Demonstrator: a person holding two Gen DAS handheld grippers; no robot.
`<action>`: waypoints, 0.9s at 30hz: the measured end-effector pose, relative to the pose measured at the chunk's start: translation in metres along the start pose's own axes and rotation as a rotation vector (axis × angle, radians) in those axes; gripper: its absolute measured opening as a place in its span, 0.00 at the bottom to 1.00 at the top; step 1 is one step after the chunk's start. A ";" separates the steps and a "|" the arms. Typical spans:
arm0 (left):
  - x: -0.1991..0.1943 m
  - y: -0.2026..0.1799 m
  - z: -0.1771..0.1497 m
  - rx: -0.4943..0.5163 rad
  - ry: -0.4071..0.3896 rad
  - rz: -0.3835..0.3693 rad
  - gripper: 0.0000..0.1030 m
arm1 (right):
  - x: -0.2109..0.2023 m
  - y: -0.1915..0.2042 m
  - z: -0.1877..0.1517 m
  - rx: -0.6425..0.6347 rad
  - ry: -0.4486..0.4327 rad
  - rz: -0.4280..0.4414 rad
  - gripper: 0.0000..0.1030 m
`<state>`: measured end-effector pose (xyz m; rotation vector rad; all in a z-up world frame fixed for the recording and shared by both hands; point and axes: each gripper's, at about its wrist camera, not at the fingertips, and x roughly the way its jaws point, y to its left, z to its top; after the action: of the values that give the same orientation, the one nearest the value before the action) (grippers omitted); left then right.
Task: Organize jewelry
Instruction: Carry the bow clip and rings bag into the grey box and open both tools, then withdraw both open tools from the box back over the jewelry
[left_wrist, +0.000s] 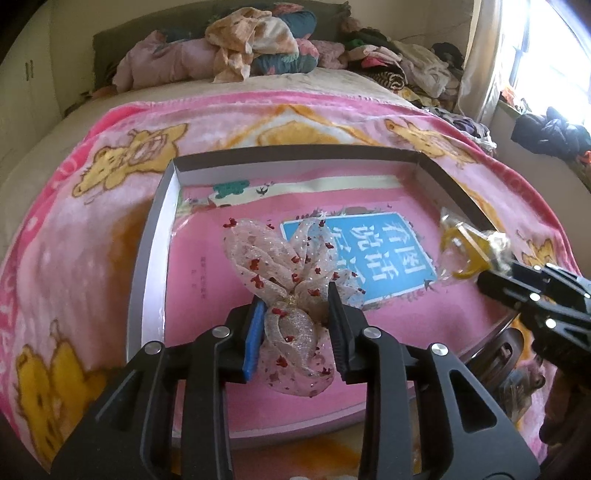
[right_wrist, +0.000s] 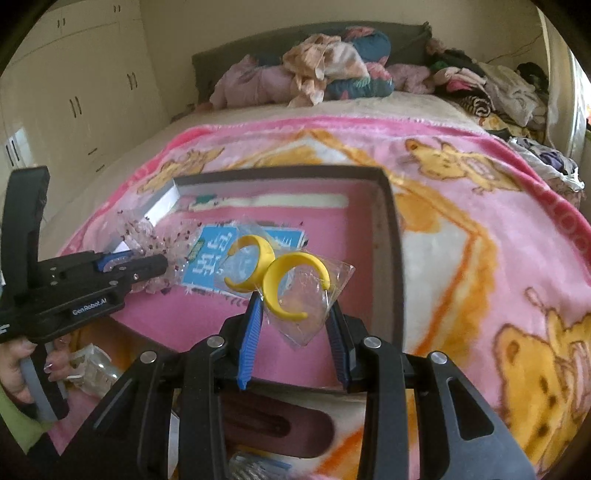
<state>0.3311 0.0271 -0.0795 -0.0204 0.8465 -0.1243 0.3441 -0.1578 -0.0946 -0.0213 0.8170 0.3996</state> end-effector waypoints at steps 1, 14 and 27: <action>0.000 0.000 -0.001 0.000 -0.003 0.002 0.24 | 0.002 0.001 -0.001 -0.003 0.006 -0.003 0.32; -0.008 0.012 -0.007 -0.033 -0.020 0.039 0.26 | -0.005 0.001 -0.008 0.011 -0.023 -0.033 0.48; -0.022 0.004 -0.017 -0.036 -0.047 0.047 0.36 | -0.060 -0.004 -0.024 0.032 -0.152 -0.094 0.77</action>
<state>0.3038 0.0338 -0.0745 -0.0365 0.8020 -0.0640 0.2914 -0.1861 -0.0692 0.0006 0.6692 0.2956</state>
